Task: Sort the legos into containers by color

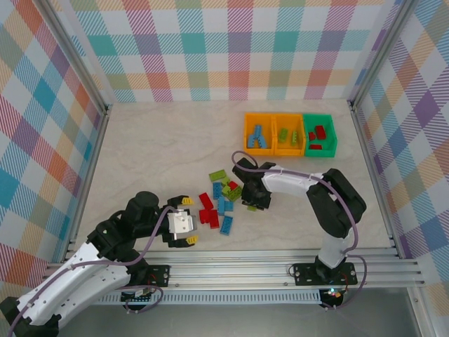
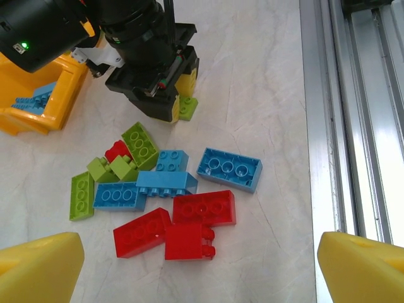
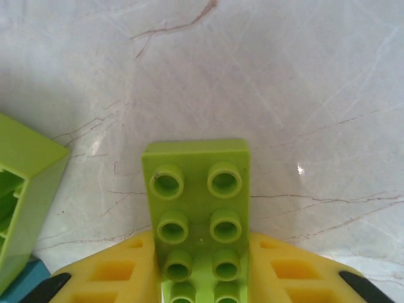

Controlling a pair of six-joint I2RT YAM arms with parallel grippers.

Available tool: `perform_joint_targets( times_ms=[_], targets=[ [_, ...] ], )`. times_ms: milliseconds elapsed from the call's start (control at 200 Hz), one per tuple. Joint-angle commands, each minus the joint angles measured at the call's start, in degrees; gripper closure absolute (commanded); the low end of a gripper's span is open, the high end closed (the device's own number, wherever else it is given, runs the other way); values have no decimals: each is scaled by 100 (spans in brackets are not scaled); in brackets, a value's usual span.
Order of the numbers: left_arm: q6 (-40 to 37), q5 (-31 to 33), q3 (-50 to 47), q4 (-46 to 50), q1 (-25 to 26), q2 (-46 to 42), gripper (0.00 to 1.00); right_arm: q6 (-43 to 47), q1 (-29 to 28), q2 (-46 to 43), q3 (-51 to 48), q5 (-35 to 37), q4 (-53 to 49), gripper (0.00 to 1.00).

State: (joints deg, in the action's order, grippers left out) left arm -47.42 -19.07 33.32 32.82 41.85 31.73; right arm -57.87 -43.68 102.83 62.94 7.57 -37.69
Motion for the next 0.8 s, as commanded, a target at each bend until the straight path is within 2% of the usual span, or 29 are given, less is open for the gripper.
perform_joint_targets(
  times_ms=[0, 125, 280, 405, 485, 615, 795],
  targets=[
    [-11, -201, -63, -144, -62, 18, 4, 179, 59, 9, -220, -63, 72, 73],
    [48, -292, -54, -209, -76, -21, 2, 355, 143, -311, -229, 17, -116, 73],
    [174, -495, -95, -412, -87, -172, 0, 768, 448, -1397, -281, 445, -173, 72],
    [315, -558, -115, -597, -115, -228, 0, 1293, 1164, -2063, -131, 653, -159, 71],
    [347, -483, -124, -602, -131, -204, 0, 1831, 1883, -2224, 61, 667, 78, 71],
    [343, -363, -155, -589, -158, -145, 0, 2632, 2813, -1557, 853, 649, 357, 70],
    [341, -120, -168, -522, -207, -11, 0, 3111, 3361, 379, 2915, 372, -98, 68]
  ],
)
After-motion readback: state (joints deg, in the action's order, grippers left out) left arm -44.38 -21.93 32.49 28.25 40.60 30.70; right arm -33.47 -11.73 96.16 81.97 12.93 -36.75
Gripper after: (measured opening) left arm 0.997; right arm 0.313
